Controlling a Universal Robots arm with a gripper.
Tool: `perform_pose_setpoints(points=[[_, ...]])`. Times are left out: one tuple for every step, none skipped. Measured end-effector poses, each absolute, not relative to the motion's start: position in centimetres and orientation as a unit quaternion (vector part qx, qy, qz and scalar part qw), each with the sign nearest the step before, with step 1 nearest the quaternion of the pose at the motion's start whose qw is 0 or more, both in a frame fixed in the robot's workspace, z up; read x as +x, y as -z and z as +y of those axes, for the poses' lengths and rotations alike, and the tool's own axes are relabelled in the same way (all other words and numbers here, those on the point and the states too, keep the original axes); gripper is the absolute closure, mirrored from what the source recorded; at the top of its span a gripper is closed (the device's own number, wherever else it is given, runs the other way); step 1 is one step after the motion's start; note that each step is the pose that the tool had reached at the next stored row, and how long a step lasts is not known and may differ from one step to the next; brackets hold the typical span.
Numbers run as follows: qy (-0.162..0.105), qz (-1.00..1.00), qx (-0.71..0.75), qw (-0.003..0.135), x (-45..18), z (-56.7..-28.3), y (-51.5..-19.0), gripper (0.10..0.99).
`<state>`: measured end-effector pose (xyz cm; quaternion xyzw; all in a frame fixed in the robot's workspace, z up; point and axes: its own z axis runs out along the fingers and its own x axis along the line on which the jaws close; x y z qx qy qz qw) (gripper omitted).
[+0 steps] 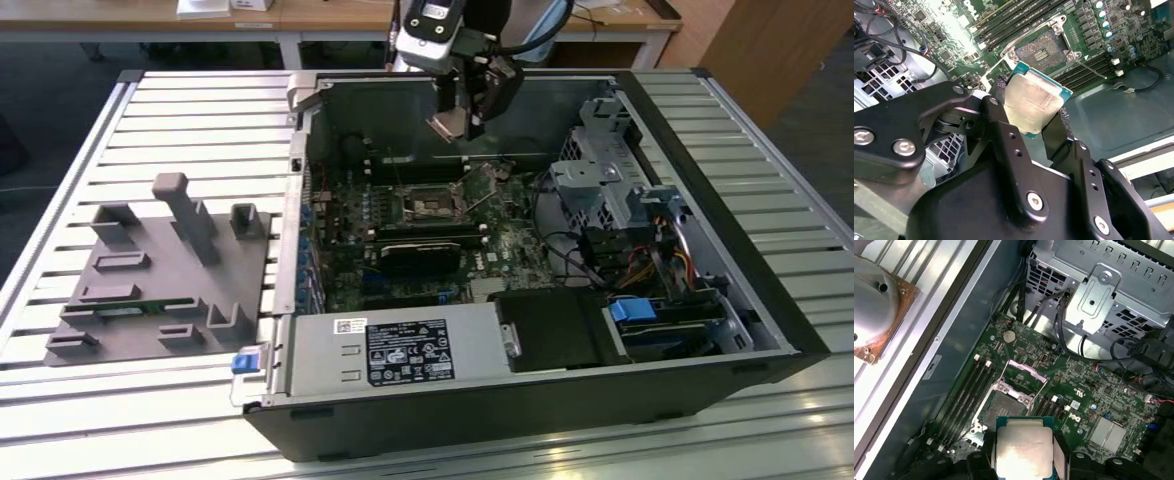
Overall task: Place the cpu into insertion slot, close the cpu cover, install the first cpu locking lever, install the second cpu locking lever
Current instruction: 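Place the cpu into insertion slot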
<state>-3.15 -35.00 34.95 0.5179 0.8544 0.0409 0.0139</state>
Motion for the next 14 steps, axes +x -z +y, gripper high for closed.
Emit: perform_pose_setpoints(points=[[-0.041,0.854,0.518,0.014,-3.14,-35.0,-34.93,0.545],[-0.041,0.854,0.519,0.014,-3.15,-35.0,-34.91,0.545],[-0.041,0.854,0.519,0.014,-3.14,-35.0,-34.88,0.545],[-0.041,0.854,0.519,0.014,-3.15,-35.0,-34.86,0.545],[-0.041,0.854,0.519,0.014,-3.15,-35.0,-34.83,0.545],[-0.041,0.854,0.519,0.014,-3.15,-35.0,-34.82,0.545],[-0.041,0.854,0.519,0.014,-3.15,-35.01,-34.8,0.545],[-0.041,0.854,0.519,0.014,-3.15,-35.0,-34.79,0.545],[-0.041,0.854,0.519,0.014,-3.15,-35.0,-34.77,0.545],[-0.041,0.854,0.519,0.014,-3.14,-35.0,-34.69,0.545],[-0.041,0.853,0.519,0.014,-3.14,-35.0,-34.61,0.545],[-0.041,0.853,0.519,0.014,-3.14,-35.0,-34.6,0.545],[-0.041,0.853,0.519,0.014,-3.15,-35.0,-34.6,0.545],[-0.041,0.853,0.519,0.014,-3.15,-35.0,-34.58,0.545]])
